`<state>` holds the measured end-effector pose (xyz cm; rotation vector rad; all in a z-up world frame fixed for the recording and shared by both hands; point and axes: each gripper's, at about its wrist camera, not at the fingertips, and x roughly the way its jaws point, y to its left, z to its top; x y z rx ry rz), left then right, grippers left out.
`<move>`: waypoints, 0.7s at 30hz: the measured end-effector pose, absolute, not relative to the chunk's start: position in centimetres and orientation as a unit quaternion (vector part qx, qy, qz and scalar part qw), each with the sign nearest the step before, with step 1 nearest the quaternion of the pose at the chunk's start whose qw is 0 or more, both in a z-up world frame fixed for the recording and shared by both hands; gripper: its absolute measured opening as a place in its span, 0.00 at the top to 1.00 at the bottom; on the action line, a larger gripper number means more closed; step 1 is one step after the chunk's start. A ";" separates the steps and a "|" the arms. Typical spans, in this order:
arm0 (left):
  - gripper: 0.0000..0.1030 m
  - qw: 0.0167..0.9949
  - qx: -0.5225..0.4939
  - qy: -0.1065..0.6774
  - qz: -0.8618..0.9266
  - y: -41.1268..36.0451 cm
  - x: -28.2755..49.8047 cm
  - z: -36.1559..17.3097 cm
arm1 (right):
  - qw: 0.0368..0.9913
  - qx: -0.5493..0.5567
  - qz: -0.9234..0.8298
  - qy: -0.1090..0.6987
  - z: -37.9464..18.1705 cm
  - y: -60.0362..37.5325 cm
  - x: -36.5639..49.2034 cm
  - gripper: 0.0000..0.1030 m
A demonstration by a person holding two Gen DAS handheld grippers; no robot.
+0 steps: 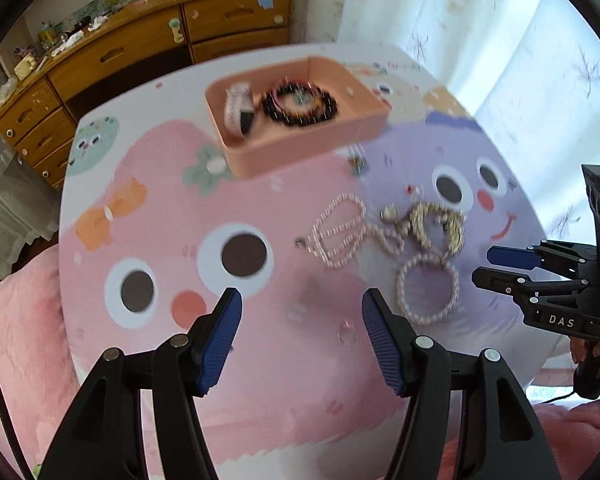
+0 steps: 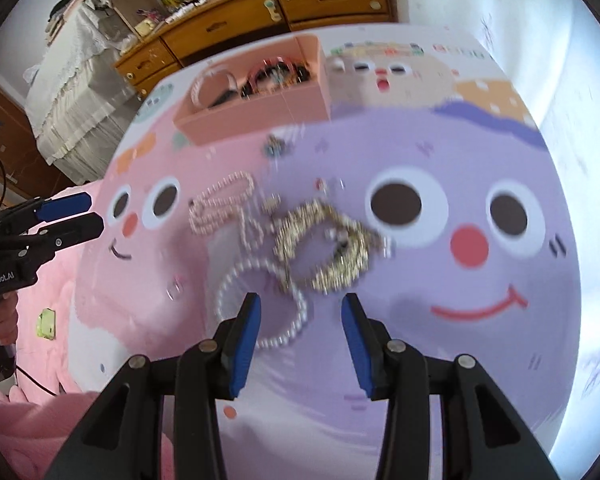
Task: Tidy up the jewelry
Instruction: 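Grasp the small pink-stone ring with the left tool while the right tool grasps the pearl bracelet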
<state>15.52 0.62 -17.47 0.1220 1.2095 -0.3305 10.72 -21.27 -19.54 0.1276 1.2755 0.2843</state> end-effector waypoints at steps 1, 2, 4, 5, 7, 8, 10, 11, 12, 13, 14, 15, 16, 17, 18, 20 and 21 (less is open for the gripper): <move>0.41 0.804 0.057 0.570 -0.157 0.3 15.3 -18.0 | 0.790 0.060 0.130 0.595 -19.8 -21.2 10.5 0.59; 0.41 0.801 0.056 0.574 -0.158 0.0 15.3 -18.4 | 0.788 0.058 0.131 0.598 -20.2 -21.0 10.3 0.59; 0.41 0.793 0.056 0.585 -0.161 -0.6 15.2 -19.4 | 0.784 0.051 0.136 0.603 -20.8 -20.5 10.2 0.59; 0.41 0.788 0.058 0.591 -0.163 -0.9 15.1 -19.9 | 0.782 0.046 0.136 0.607 -21.1 -20.3 10.1 0.59; 0.41 0.780 0.065 0.600 -0.165 -1.4 15.0 -20.8 | 0.777 0.036 0.137 0.613 -21.7 -19.8 10.2 0.59; 0.41 0.776 0.070 0.604 -0.167 -1.6 14.9 -21.2 | 0.776 0.031 0.136 0.615 -21.8 -19.7 10.3 0.59; 0.41 0.773 0.076 0.608 -0.167 -1.9 14.8 -21.8 | 0.773 0.023 0.136 0.619 -22.0 -19.4 10.3 0.60; 0.41 0.771 0.078 0.609 -0.168 -2.0 14.7 -22.1 | 0.773 0.022 0.138 0.619 -22.0 -19.4 10.4 0.61; 0.41 0.770 0.078 0.611 -0.169 -2.0 14.7 -22.3 | 0.771 0.022 0.140 0.621 -22.1 -19.3 10.4 0.63; 0.41 0.769 0.076 0.612 -0.171 -2.1 14.7 -22.5 | 0.769 0.019 0.140 0.623 -22.1 -19.2 10.4 0.64; 0.41 0.768 0.073 0.613 -0.173 -2.1 14.6 -22.7 | 0.770 0.015 0.139 0.622 -22.1 -19.2 10.5 0.66; 0.41 0.767 0.070 0.614 -0.174 -2.1 14.6 -22.9 | 0.770 0.012 0.138 0.623 -22.1 -19.1 10.5 0.67; 0.41 0.766 0.067 0.615 -0.175 -2.0 14.6 -23.1 | 0.770 0.009 0.137 0.623 -22.1 -19.0 10.5 0.67; 0.41 0.765 0.063 0.615 -0.178 -1.9 14.6 -23.2 | 0.769 0.005 0.137 0.624 -22.2 -19.0 10.6 0.68; 0.42 0.765 0.059 0.616 -0.180 -1.9 14.6 -23.2 | 0.769 -0.002 0.135 0.625 -22.2 -18.9 10.6 0.72; 0.46 0.764 0.052 0.616 -0.183 -1.9 14.7 -23.4 | 0.766 -0.009 0.130 0.630 -22.2 -18.6 10.8 0.72; 0.51 0.762 0.050 0.619 -0.184 -1.9 14.8 -23.5 | 0.763 -0.006 0.125 0.635 -22.3 -18.6 11.0 0.78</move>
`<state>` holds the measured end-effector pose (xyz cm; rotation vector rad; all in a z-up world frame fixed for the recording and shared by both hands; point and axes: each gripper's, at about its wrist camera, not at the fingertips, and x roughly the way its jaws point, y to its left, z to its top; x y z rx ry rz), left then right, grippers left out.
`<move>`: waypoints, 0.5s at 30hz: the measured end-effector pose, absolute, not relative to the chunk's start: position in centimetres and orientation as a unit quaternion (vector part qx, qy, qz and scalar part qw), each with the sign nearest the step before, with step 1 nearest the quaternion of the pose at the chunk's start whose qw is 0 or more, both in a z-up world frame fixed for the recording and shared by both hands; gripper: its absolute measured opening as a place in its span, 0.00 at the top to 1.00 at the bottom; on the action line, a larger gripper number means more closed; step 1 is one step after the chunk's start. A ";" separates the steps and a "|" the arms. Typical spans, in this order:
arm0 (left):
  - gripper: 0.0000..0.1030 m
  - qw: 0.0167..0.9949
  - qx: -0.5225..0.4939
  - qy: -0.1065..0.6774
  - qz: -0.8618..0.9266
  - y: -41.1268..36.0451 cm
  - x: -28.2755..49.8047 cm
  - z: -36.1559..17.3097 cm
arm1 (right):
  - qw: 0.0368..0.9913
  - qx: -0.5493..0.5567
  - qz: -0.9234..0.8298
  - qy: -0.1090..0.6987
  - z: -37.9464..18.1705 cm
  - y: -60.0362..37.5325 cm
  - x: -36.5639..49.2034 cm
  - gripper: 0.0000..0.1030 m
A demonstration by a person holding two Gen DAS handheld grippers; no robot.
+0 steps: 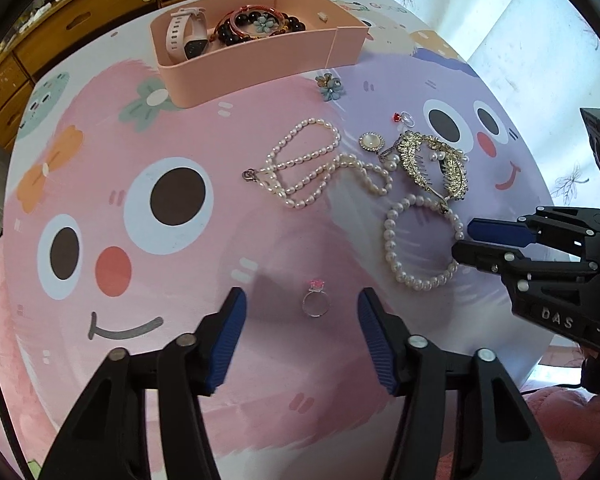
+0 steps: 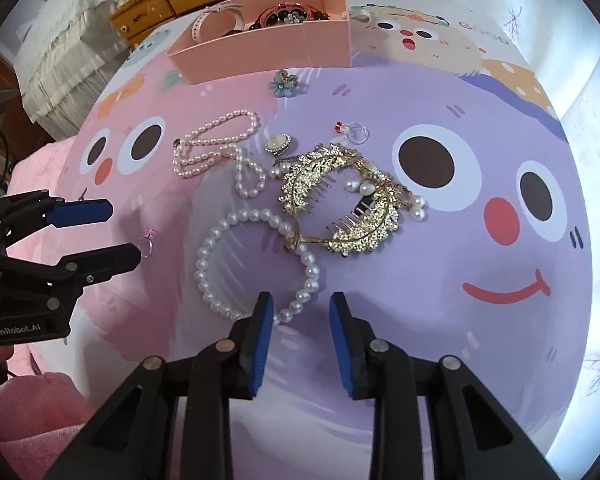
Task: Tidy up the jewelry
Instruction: 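Grasp the small pink-stone ring with the left tool while the right tool grasps the pearl bracelet, then carry the ring with left tool while right tool carries pearl bracelet, release both into tray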
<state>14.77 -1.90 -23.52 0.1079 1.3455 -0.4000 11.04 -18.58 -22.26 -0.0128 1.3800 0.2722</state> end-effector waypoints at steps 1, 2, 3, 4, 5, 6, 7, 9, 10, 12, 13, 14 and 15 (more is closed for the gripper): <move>0.58 0.760 0.050 0.621 -0.184 -2.0 14.8 -23.7 | 0.761 -0.013 0.112 0.639 -22.3 -18.6 11.2 0.84; 0.62 0.759 0.052 0.623 -0.184 -2.0 14.8 -23.9 | 0.758 -0.024 0.103 0.643 -22.4 -18.4 11.5 0.93; 0.68 0.757 0.053 0.625 -0.186 -2.2 14.9 -24.1 | 0.754 -0.026 0.105 0.648 -22.5 -18.3 11.8 0.93; 0.73 0.755 0.052 0.626 -0.187 -2.3 15.0 -24.3 | 0.751 -0.025 0.107 0.652 -22.5 -18.3 11.9 0.93; 0.75 0.755 0.050 0.625 -0.193 -2.3 15.0 -24.4 | 0.748 -0.022 0.107 0.654 -22.6 -18.4 12.0 0.93; 0.79 0.754 0.050 0.624 -0.197 -2.5 14.9 -24.6 | 0.746 -0.018 0.107 0.657 -22.6 -18.5 12.1 0.93; 0.81 0.755 0.052 0.623 -0.199 -2.6 14.9 -24.7 | 0.745 -0.014 0.107 0.659 -22.6 -18.6 12.3 0.93; 0.89 0.759 0.061 0.616 -0.202 -2.8 14.7 -24.7 | 0.743 -0.004 0.106 0.661 -22.6 -18.9 12.3 0.93; 0.90 0.761 0.062 0.613 -0.202 -2.9 14.7 -24.7 | 0.741 0.001 0.106 0.663 -22.7 -19.0 12.3 0.93; 0.93 0.764 0.061 0.610 -0.202 -2.9 14.7 -24.7 | 0.735 0.017 0.104 0.670 -22.7 -19.7 12.0 0.93; 0.94 0.763 0.060 0.611 -0.204 -2.9 14.7 -24.7 | 0.730 0.023 0.102 0.675 -22.7 -20.0 11.9 0.93; 0.94 0.762 0.059 0.611 -0.206 -2.9 14.6 -24.7 | 0.726 0.027 0.101 0.679 -22.7 -20.2 11.7 0.93; 0.95 0.760 0.058 0.613 -0.208 -2.9 14.6 -24.7 | 0.722 0.031 0.096 0.684 -22.7 -20.5 11.6 0.93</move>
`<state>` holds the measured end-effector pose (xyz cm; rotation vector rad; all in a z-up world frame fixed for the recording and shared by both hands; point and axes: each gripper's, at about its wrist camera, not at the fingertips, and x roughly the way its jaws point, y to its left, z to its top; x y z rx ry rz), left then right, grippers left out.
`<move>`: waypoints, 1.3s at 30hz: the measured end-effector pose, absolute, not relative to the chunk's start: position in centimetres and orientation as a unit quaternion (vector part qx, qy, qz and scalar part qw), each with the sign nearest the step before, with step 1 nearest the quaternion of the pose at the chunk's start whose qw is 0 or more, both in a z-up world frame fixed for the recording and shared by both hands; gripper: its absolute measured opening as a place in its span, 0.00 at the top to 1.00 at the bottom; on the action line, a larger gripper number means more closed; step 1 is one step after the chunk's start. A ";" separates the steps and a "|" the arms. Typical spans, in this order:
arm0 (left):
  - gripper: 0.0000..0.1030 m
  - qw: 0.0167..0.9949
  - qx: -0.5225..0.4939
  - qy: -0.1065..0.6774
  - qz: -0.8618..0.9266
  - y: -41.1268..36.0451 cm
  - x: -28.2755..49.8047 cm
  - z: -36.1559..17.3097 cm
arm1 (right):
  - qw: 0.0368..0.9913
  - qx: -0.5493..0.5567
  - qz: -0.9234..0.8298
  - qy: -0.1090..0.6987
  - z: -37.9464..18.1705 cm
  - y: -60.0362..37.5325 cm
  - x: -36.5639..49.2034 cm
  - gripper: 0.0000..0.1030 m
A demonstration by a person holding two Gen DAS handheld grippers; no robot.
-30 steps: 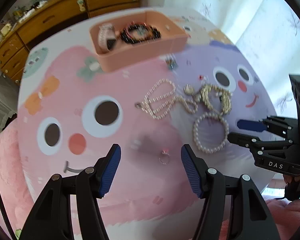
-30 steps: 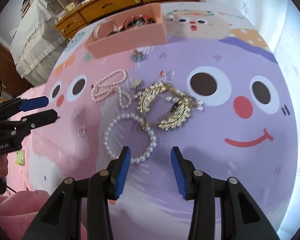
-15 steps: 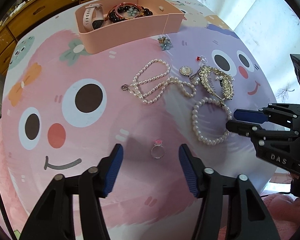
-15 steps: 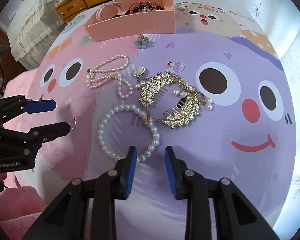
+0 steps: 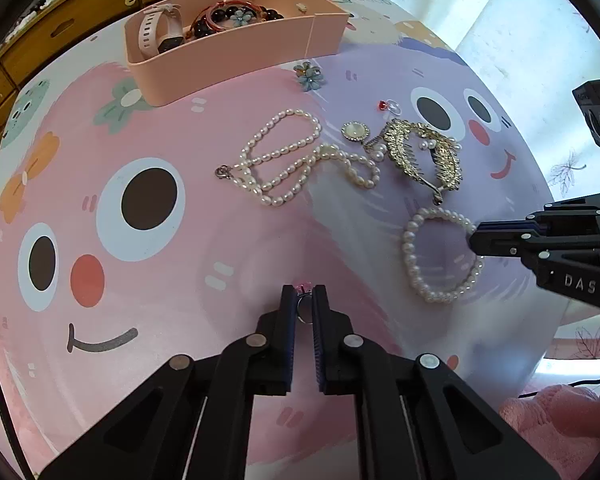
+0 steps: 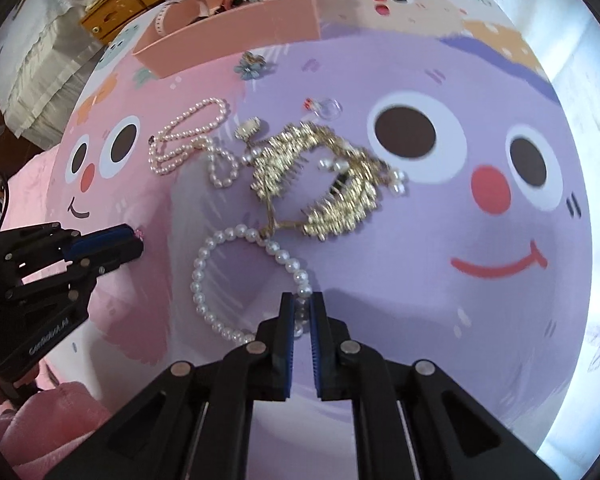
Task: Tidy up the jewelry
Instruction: 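Carry the ring with left tool while right tool carries pearl bracelet, release both into tray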
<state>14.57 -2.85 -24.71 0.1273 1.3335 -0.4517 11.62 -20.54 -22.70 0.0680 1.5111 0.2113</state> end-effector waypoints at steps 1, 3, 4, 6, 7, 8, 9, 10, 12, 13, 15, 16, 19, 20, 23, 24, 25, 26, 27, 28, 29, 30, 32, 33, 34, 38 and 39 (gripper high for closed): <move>0.95 0.760 0.059 0.613 -0.208 -2.8 14.5 -24.7 | 0.719 0.035 0.091 0.688 -22.6 -20.6 11.4 0.93; 0.95 0.759 0.060 0.614 -0.208 -2.7 14.3 -24.6 | 0.711 0.051 0.081 0.696 -22.3 -21.3 11.3 0.93; 0.95 0.759 0.061 0.613 -0.210 -2.6 14.2 -24.5 | 0.707 0.059 0.075 0.700 -22.2 -21.7 11.2 0.93; 0.95 0.760 0.059 0.611 -0.214 -2.3 13.9 -24.1 | 0.699 0.073 0.060 0.709 -21.7 -22.5 11.1 0.93; 0.95 0.760 0.058 0.610 -0.215 -2.1 13.7 -23.8 | 0.697 0.080 0.056 0.711 -21.4 -22.8 11.0 0.93; 0.95 0.761 0.055 0.609 -0.217 -1.9 13.6 -23.5 | 0.696 0.088 0.055 0.711 -20.9 -23.2 11.0 0.93; 0.95 0.763 0.054 0.607 -0.218 -1.7 13.6 -23.2 | 0.696 0.092 0.056 0.710 -20.4 -23.5 11.0 0.93; 0.95 0.765 0.051 0.603 -0.219 -1.5 13.4 -22.8 | 0.698 0.095 0.056 0.708 -19.9 -23.7 11.0 0.93; 0.95 0.770 0.044 0.597 -0.222 -1.0 13.4 -21.8 | 0.702 0.099 0.059 0.703 -18.7 -23.7 11.1 0.93; 0.95 0.771 0.041 0.595 -0.223 -0.9 13.5 -21.6 | 0.704 0.100 0.063 0.700 -18.2 -23.9 11.3 0.93; 0.95 0.777 0.036 0.588 -0.222 -0.5 13.6 -20.5 | 0.711 0.099 0.071 0.693 -16.9 -23.8 11.6 0.93; 0.95 0.779 0.034 0.586 -0.223 -0.2 13.6 -20.1 | 0.713 0.098 0.075 0.690 -16.4 -23.3 12.0 0.93; 0.95 0.785 0.032 0.578 -0.223 0.3 13.8 -18.6 | 0.714 0.098 0.080 0.688 -14.9 -23.2 12.8 0.93; 0.95 0.786 0.032 0.575 -0.224 0.5 14.0 -18.1 | 0.713 0.097 0.081 0.689 -14.5 -23.2 13.2 0.93; 0.95 0.794 0.037 0.565 -0.223 0.7 14.5 -16.5 | 0.713 0.096 0.090 0.688 -13.2 -22.7 14.4 0.93; 0.95 0.796 0.043 0.562 -0.221 0.8 14.8 -15.9 | 0.715 0.095 0.095 0.686 -12.9 -22.6 14.7 0.93; 0.95 0.799 0.047 0.558 -0.219 0.8 15.0 -15.5 | 0.718 0.094 0.100 0.683 -12.4 -22.5 15.0 0.93; 0.95 0.802 0.049 0.554 -0.218 0.9 15.2 -14.9 | 0.720 0.091 0.107 0.680 -11.8 -22.4 15.5 0.93; 0.95 0.806 0.050 0.548 -0.217 1.0 15.5 -14.3 | 0.722 0.088 0.112 0.677 -11.5 -22.2 15.8 0.93; 0.95 0.809 0.048 0.544 -0.217 1.2 15.8 -13.7 | 0.723 0.086 0.117 0.676 -11.1 -22.0 16.1 0.93; 0.95 0.813 0.047 0.539 -0.217 1.3 16.2 -13.0 | 0.724 0.083 0.122 0.674 -10.6 -21.8 16.5 0.93; 0.95 0.816 0.046 0.534 -0.216 1.5 16.6 -12.5 | 0.726 0.079 0.130 0.670 -10.0 -21.6 16.9 0.93; 0.95 0.822 0.047 0.525 -0.215 1.4 17.6 -11.6 | 0.733 0.070 0.140 0.662 -8.9 -21.2 17.9 0.93; 0.95 0.828 0.047 0.518 -0.212 1.3 18.2 -11.1 | 0.737 0.062 0.145 0.657 -8.3 -20.9 18.4 0.93; 0.95 0.831 0.047 0.513 -0.211 1.2 18.6 -10.8 | 0.741 0.056 0.149 0.652 -7.8 -20.7 18.9 0.93; 0.95 0.845 0.045 0.493 -0.204 0.6 20.8 -9.4 | 0.755 0.038 0.168 0.632 -5.9 -19.7 21.2 0.93; 0.95 0.848 0.044 0.487 -0.203 0.4 21.5 -9.0 | 0.758 0.034 0.170 0.628 -5.6 -19.4 21.8 0.93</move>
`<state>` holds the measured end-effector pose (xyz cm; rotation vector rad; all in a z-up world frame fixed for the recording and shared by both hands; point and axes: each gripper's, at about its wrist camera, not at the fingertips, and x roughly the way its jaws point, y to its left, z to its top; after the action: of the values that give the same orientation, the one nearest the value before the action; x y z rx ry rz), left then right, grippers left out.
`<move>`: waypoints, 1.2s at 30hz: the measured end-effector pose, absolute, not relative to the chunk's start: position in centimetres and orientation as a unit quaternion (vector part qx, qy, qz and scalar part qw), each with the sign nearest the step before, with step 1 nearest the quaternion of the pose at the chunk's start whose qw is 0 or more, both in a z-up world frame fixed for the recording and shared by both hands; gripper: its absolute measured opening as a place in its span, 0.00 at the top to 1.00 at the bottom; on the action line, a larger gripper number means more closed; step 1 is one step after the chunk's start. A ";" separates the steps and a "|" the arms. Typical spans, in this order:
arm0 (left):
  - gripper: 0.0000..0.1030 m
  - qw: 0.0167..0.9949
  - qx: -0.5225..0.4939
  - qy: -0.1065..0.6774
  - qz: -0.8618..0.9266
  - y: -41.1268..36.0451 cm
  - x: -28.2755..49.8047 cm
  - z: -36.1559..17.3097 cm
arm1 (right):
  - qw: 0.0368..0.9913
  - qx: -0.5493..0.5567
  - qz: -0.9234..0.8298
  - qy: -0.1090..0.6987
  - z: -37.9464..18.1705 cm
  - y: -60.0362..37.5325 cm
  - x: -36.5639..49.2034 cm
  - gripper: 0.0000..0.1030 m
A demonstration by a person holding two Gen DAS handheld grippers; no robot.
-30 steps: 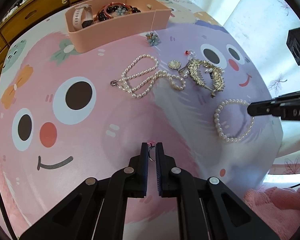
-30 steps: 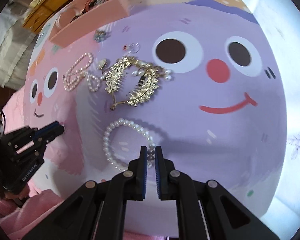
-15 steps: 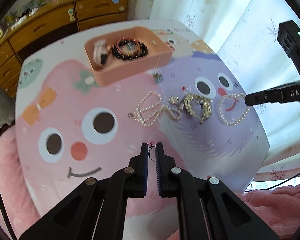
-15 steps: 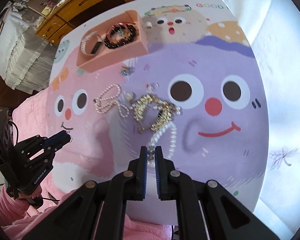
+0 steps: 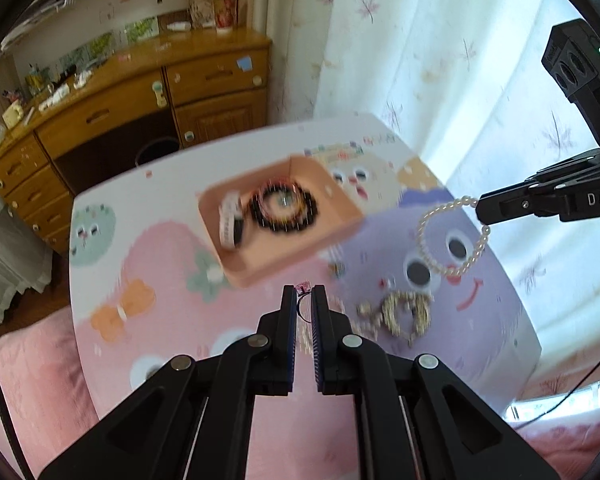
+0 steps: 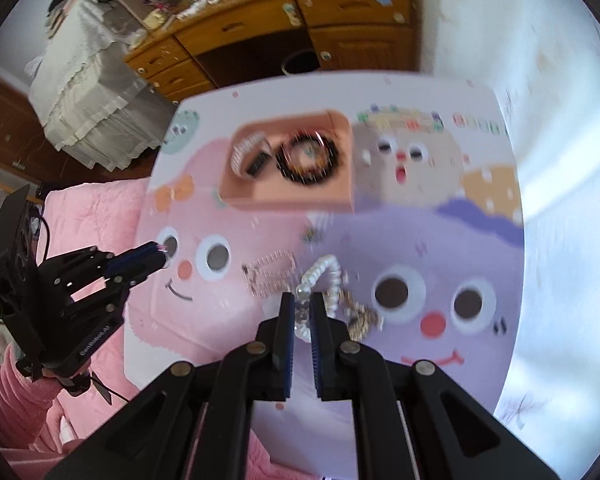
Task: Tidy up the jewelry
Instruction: 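Carry the ring with left tool while right tool carries pearl bracelet, release both into tray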
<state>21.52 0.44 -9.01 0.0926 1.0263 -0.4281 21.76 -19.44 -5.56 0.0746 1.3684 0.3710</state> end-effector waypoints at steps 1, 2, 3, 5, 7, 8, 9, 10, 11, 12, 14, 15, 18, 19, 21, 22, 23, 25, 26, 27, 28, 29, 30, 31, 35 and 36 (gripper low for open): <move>0.95 0.851 0.042 0.484 -0.202 0.3 22.0 -8.8 | 0.762 0.030 0.172 0.624 -5.2 -19.2 22.3 0.93; 0.95 0.853 0.040 0.481 -0.201 0.1 22.5 -8.5 | 0.767 0.024 0.174 0.618 -4.8 -18.9 22.9 0.93; 0.95 0.855 0.037 0.477 -0.200 0.0 23.3 -8.3 | 0.771 0.018 0.177 0.611 -4.4 -18.5 23.5 0.93; 0.95 0.858 0.034 0.474 -0.196 -0.2 24.5 -8.0 | 0.781 0.010 0.180 0.598 -3.7 -17.9 24.8 0.93; 0.95 0.861 0.028 0.470 -0.191 -0.4 25.9 -7.7 | 0.789 0.008 0.182 0.586 -3.2 -17.5 26.0 0.93; 0.95 0.863 0.024 0.469 -0.186 -0.4 26.6 -7.7 | 0.792 0.010 0.184 0.582 -3.0 -17.4 26.7 0.93; 0.95 0.865 0.025 0.467 -0.181 -0.6 27.2 -7.6 | 0.795 0.011 0.184 0.578 -2.9 -17.2 27.1 0.93; 0.95 0.868 0.033 0.464 -0.175 -0.8 27.8 -7.5 | 0.798 0.011 0.185 0.574 -2.8 -17.0 27.7 0.93; 0.95 0.871 0.040 0.460 -0.168 -0.9 28.4 -7.4 | 0.800 0.012 0.185 0.570 -2.8 -16.8 28.3 0.93; 0.95 0.872 0.039 0.458 -0.166 -1.0 28.8 -7.4 | 0.801 0.013 0.186 0.569 -2.8 -16.7 28.6 0.93; 0.95 0.872 0.021 0.457 -0.172 -0.7 30.0 -7.4 | 0.802 0.017 0.196 0.565 -2.9 -16.3 29.6 0.93; 0.95 0.873 0.015 0.458 -0.170 -0.6 30.7 -7.5 | 0.802 0.016 0.199 0.562 -2.9 -16.1 29.9 0.93; 0.95 0.873 0.019 0.460 -0.163 -0.4 32.0 -7.8 | 0.806 0.022 0.207 0.555 -3.1 -15.8 31.0 0.93; 0.94 0.870 0.016 0.464 -0.164 -0.4 32.3 -7.9 | 0.803 0.036 0.215 0.554 -3.3 -15.9 31.4 0.93; 0.84 0.863 0.006 0.477 -0.165 -0.2 32.9 -8.2 | 0.794 0.060 0.227 0.561 -3.7 -16.1 32.0 0.92; 0.77 0.861 0.003 0.481 -0.164 0.0 33.0 -8.3 | 0.792 0.070 0.225 0.563 -3.9 -16.3 32.3 0.92; 0.74 0.861 -0.001 0.482 -0.165 0.1 33.1 -8.4 | 0.792 0.075 0.221 0.564 -4.0 -16.5 32.3 0.90; 0.61 0.861 -0.002 0.482 -0.162 0.4 33.1 -8.5 | 0.794 0.082 0.215 0.562 -4.1 -16.8 32.3 0.85; 0.58 0.861 -0.003 0.482 -0.160 0.5 33.0 -8.5 | 0.794 0.087 0.214 0.563 -4.2 -17.0 32.2 0.80; 0.55 0.861 -0.005 0.483 -0.160 0.7 32.9 -8.5 | 0.793 0.090 0.212 0.564 -4.3 -17.1 32.2 0.77; 0.54 0.860 -0.007 0.484 -0.161 0.8 32.7 -8.5 | 0.792 0.093 0.208 0.566 -4.5 -17.3 32.1 0.76; 0.54 0.859 -0.008 0.486 -0.161 0.9 32.6 -8.6 | 0.792 0.095 0.205 0.568 -4.7 -17.4 32.0 0.75; 0.54 0.858 -0.008 0.487 -0.160 0.9 32.4 -8.6 | 0.790 0.097 0.203 0.570 -4.8 -17.5 31.8 0.75; 0.53 0.858 -0.007 0.489 -0.159 0.9 32.2 -8.7 | 0.789 0.098 0.202 0.571 -5.0 -17.6 31.7 0.75; 0.50 0.854 -0.007 0.496 -0.156 1.0 31.0 -8.8 | 0.782 0.104 0.193 0.583 -5.9 -18.2 30.6 0.75; 0.46 0.854 -0.007 0.497 -0.156 1.1 30.6 -8.9 | 0.779 0.106 0.191 0.588 -6.1 -18.3 30.4 0.75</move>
<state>30.64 1.06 -8.85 -0.0154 1.0455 -0.3289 30.36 -18.34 -6.09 0.2295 1.2712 0.4123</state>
